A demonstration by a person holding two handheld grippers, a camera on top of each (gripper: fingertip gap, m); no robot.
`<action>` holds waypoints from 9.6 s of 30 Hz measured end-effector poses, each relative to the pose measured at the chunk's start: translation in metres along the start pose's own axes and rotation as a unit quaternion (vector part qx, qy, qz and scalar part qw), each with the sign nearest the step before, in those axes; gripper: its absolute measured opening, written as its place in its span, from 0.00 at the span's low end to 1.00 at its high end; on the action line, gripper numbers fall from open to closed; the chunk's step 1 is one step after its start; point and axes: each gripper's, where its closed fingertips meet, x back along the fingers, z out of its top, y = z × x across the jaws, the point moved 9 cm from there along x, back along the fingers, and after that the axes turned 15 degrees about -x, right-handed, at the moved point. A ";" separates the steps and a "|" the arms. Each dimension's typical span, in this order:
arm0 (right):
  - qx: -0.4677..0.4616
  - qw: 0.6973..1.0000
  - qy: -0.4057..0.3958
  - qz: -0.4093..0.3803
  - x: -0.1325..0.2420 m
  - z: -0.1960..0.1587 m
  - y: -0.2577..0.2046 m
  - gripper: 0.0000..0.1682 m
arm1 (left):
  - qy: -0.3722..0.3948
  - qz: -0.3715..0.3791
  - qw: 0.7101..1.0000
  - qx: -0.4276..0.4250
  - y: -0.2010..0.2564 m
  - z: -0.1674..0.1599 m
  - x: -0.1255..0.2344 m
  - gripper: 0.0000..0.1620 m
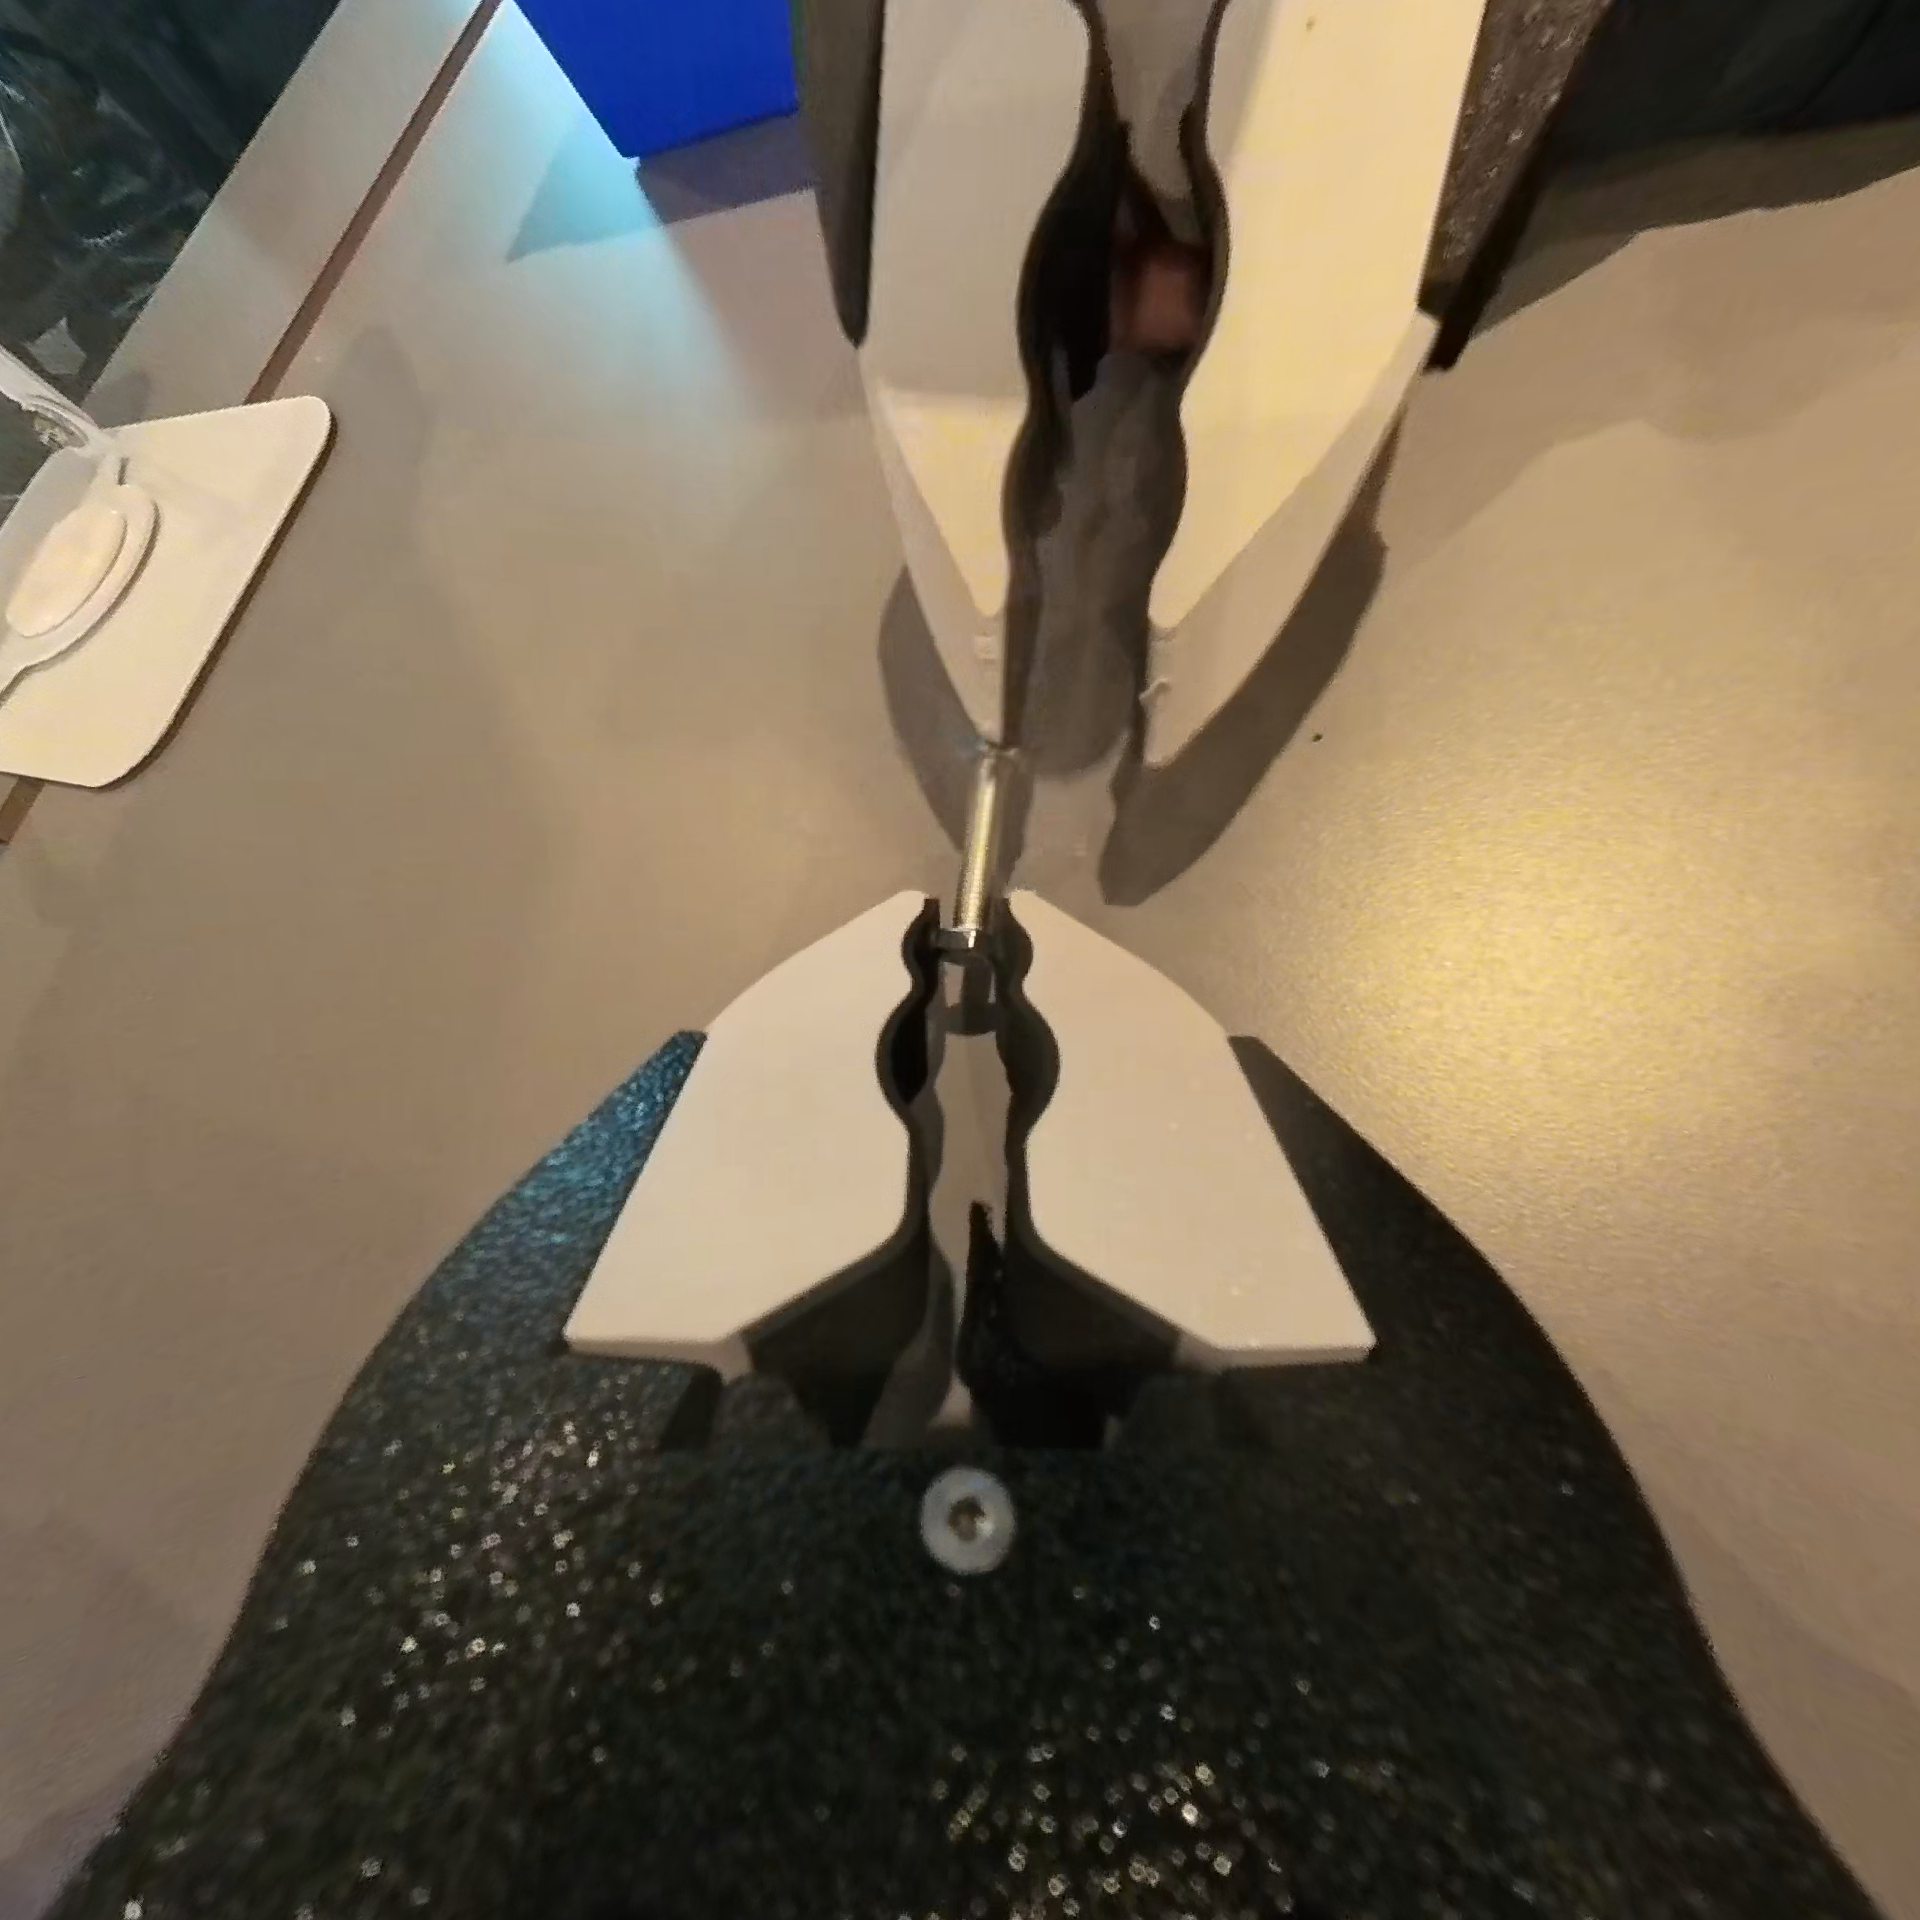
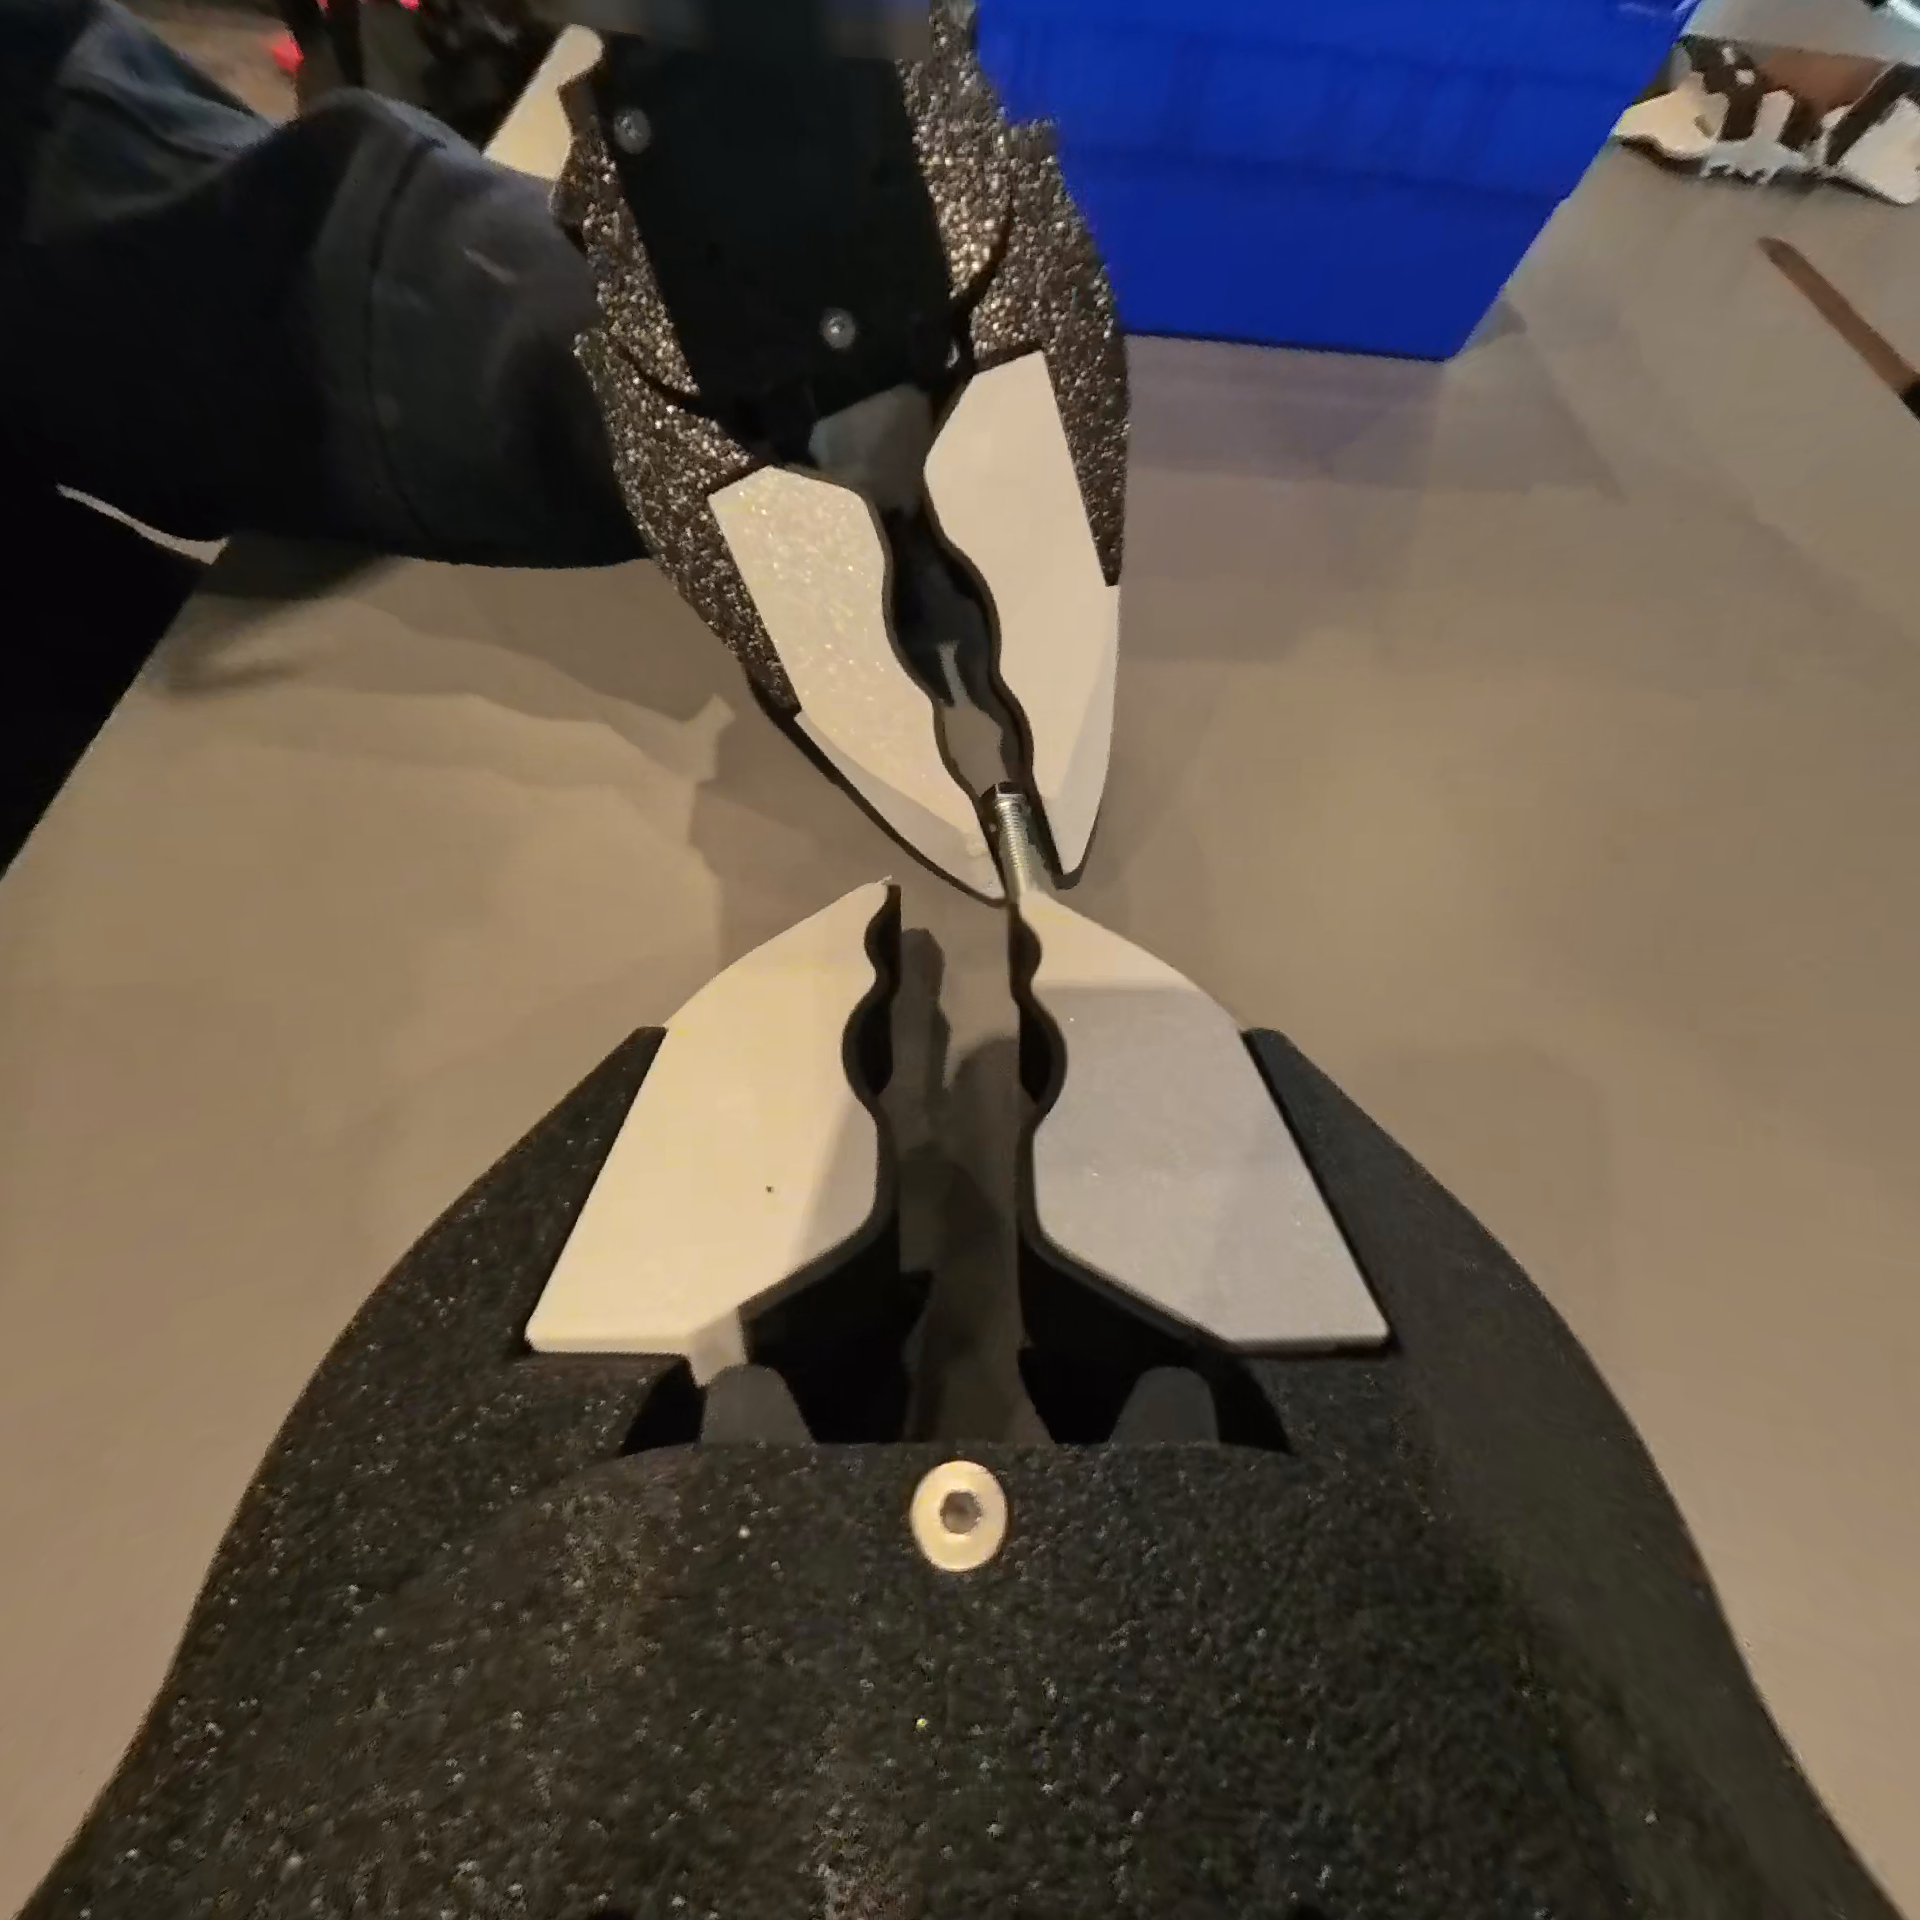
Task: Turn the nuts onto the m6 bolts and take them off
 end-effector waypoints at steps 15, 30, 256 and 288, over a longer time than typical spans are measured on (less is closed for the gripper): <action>-0.017 1.000 0.003 -0.010 0.003 -0.001 0.001 0.18 | 0.000 -0.005 1.000 0.002 -0.001 0.000 0.000 0.06; 0.012 1.000 -0.017 -0.015 -0.001 -0.003 -0.002 0.17 | 0.006 -0.010 1.000 -0.006 0.001 0.001 0.000 0.06; 0.089 0.992 -0.049 -0.072 0.000 -0.006 -0.009 0.14 | 0.013 -0.022 1.000 -0.006 0.001 0.001 0.001 0.06; 0.095 0.991 -0.044 -0.082 0.000 -0.007 -0.008 0.17 | 0.012 -0.022 1.000 -0.004 0.001 0.001 0.001 0.06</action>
